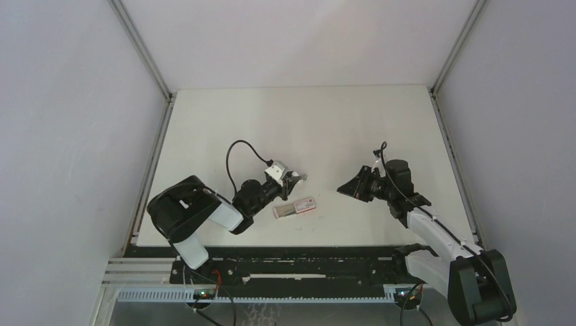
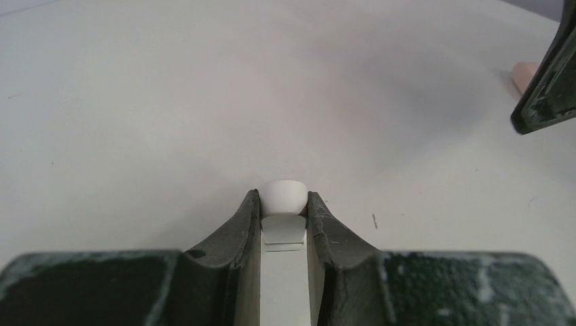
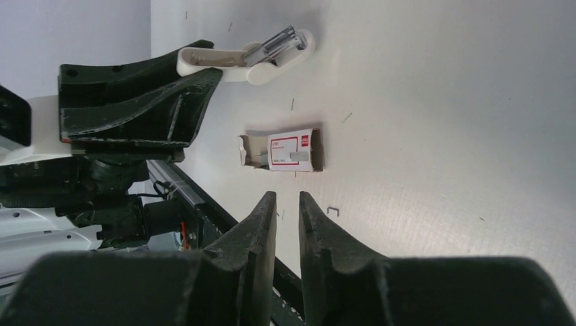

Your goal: Load the staples into the stapler

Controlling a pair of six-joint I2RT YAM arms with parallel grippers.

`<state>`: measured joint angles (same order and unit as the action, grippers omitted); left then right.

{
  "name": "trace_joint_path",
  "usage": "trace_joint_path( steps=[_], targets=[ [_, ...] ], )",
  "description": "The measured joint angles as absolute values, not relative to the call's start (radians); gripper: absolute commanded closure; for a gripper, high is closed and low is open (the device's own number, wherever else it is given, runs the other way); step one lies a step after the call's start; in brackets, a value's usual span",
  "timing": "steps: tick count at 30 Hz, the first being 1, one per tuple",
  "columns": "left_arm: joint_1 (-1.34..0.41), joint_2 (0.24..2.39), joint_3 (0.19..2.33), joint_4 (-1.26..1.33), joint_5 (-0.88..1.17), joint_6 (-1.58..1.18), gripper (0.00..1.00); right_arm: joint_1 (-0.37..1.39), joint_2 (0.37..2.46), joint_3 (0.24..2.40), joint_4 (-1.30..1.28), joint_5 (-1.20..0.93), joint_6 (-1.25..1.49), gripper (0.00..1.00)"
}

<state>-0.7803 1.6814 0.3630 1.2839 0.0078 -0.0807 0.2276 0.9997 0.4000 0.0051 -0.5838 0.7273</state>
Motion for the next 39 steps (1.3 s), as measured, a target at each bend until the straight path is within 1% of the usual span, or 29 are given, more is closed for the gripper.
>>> trace_joint_path(
  steps=[5,6,13,15,17,23,28,32,34,39],
  targets=[
    [-0.78,1.738,0.363,1.293,0.008,-0.054,1.0,0.224,1.001,0.397,0.008,-0.584,0.724,0.82],
    [-0.78,1.744,0.363,1.293,0.008,-0.048,0.98,0.224,1.003,0.397,0.009,-0.584,0.723,0.82],
    [-0.767,1.75,0.363,1.291,0.013,-0.031,0.83,0.224,1.016,0.397,0.012,-0.585,0.722,0.82],
    [-0.756,1.75,0.363,1.291,0.015,-0.031,0.78,0.223,1.016,0.397,0.013,-0.585,0.722,0.82],
    [-0.746,1.75,0.363,1.291,0.023,-0.031,0.75,0.223,1.018,0.397,0.017,-0.585,0.722,0.82],
    [-0.732,1.752,0.363,1.289,0.03,-0.033,0.63,0.222,1.022,0.397,0.027,-0.589,0.722,0.82],
    [-0.714,1.754,0.363,1.284,0.029,-0.033,0.57,0.218,1.022,0.397,0.026,-0.594,0.722,0.82],
    [-0.704,1.754,0.363,1.284,0.029,-0.035,0.49,0.216,1.023,0.397,0.027,-0.597,0.722,0.81],
    [-0.702,1.754,0.363,1.284,0.029,-0.038,0.43,0.215,1.024,0.397,0.027,-0.6,0.722,0.78],
    [-0.702,1.741,0.355,1.282,0.027,-0.079,0.28,0.215,1.025,0.397,0.025,-0.599,0.717,0.63]
  ],
)
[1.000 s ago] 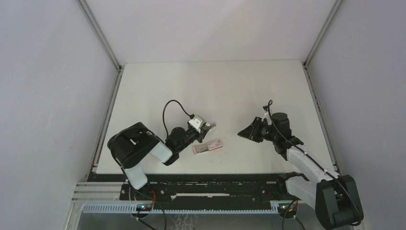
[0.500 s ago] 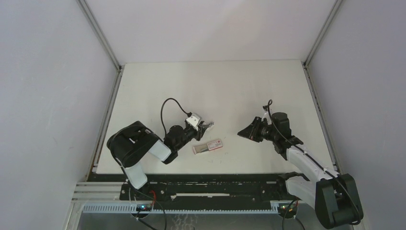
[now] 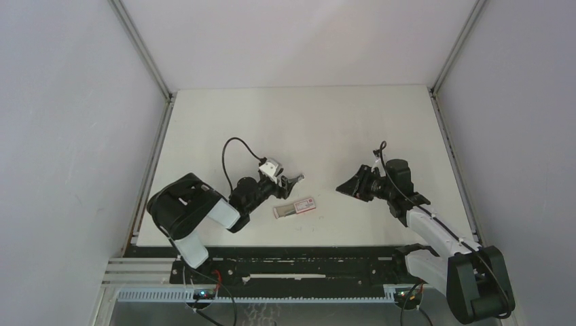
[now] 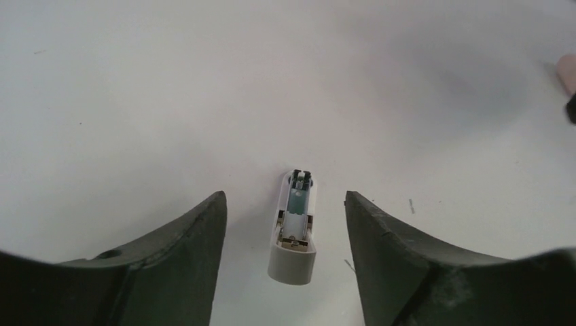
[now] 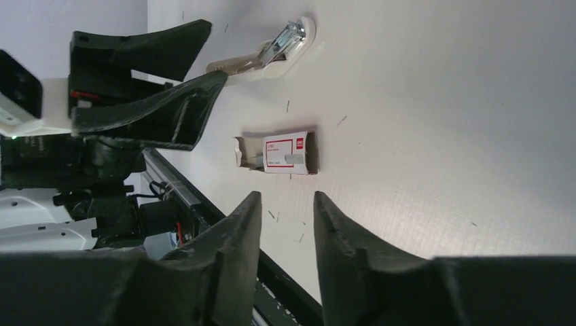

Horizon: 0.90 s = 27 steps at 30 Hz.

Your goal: Load the staples into the stapler

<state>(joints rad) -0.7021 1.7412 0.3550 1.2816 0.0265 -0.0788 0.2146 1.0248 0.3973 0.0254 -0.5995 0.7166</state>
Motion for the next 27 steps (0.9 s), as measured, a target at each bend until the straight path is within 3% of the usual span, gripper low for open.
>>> trace_joint_path(
  steps=[3,6,15,21,27],
  targets=[
    [-0.7,1.67,0.333,1.256,0.027,-0.139,0.19,0.214,1.021,0.397,0.023,-0.588,0.702,0.57],
    [-0.698,1.559,0.332,1.188,0.031,-0.208,0.2,0.224,1.005,0.397,0.004,-0.562,0.675,0.53],
    [-0.709,1.288,0.355,0.693,0.062,-0.331,0.47,0.385,0.991,0.432,-0.08,-0.398,0.574,0.52],
    [-0.804,1.219,0.416,0.286,0.004,-0.31,0.57,0.415,1.012,0.437,-0.079,-0.336,0.564,0.52],
    [-0.818,1.269,0.482,0.109,-0.001,-0.281,0.66,0.408,1.028,0.437,-0.079,-0.326,0.564,0.52]
  ],
)
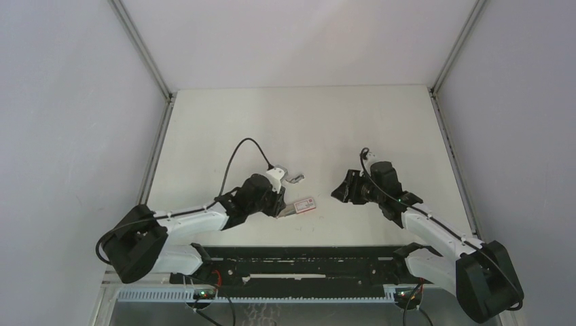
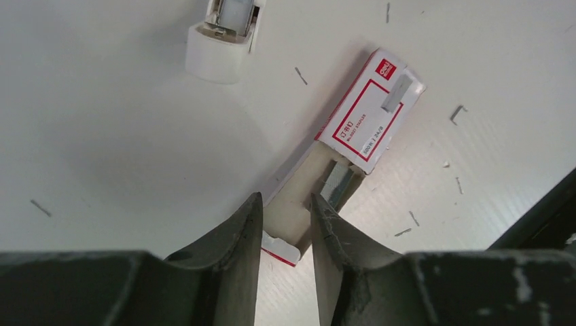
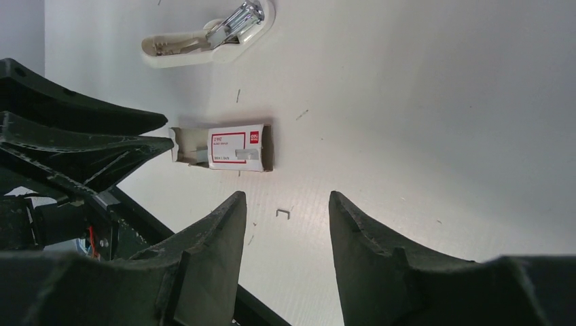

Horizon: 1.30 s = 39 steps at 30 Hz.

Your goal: Load the staples into the stapler

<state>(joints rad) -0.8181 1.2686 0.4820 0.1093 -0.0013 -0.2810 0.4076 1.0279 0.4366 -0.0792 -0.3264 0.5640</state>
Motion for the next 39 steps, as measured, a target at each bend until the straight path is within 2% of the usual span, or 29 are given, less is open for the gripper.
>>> trace_joint_path(
  steps=[10,19,27,39],
  targets=[
    [-0.818,1.355,0.557,0.034,0.035,-0.198,0.66,0.377,0.997,0.437,-0.096,-0.327,0.559,0.53],
    [-0.832,1.387,0.558,0.034,0.083,-0.155,0.74,0.361,0.993,0.437,-0.107,-0.336,0.559,0.53],
    [-0.842,1.403,0.564,0.035,0.092,-0.141,0.73,0.353,0.993,0.437,-0.108,-0.348,0.559,0.53],
    [-0.862,1.43,0.573,0.032,0.09,-0.119,0.87,0.347,0.993,0.437,-0.108,-0.353,0.56,0.53]
  ],
)
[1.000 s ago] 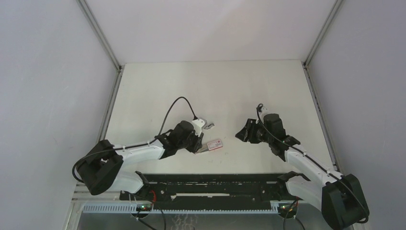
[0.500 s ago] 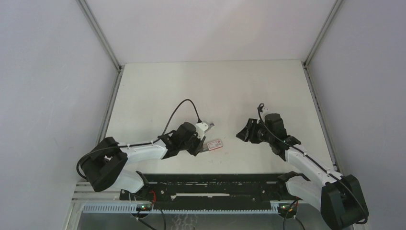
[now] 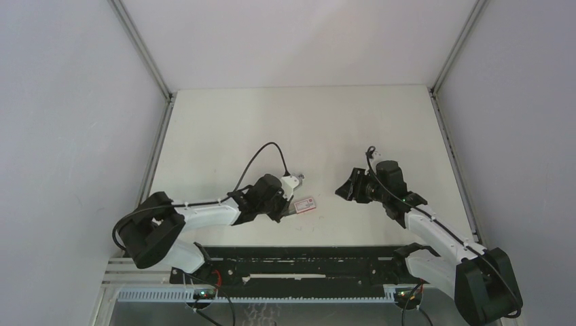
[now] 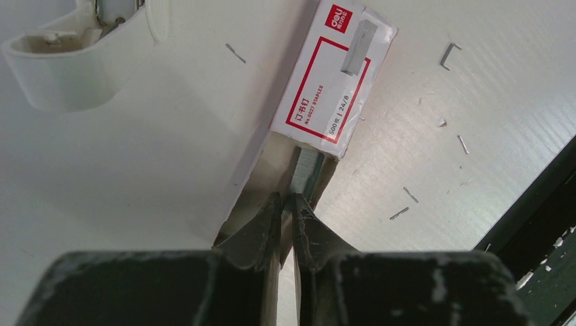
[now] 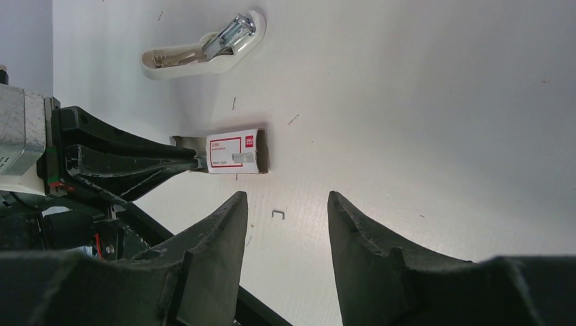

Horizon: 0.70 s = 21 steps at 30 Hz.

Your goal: Load the staples into the stapler

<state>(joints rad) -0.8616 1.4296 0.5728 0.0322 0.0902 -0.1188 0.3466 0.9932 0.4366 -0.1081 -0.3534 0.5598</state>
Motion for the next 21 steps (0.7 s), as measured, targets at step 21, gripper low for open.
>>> trace_joint_path(
  steps=[21],
  targets=[
    [-0.899,1.34,0.565,0.097,0.059,-0.183,1.0,0.329,0.904,0.437,-0.136,-0.353,0.557,0.53]
  ],
)
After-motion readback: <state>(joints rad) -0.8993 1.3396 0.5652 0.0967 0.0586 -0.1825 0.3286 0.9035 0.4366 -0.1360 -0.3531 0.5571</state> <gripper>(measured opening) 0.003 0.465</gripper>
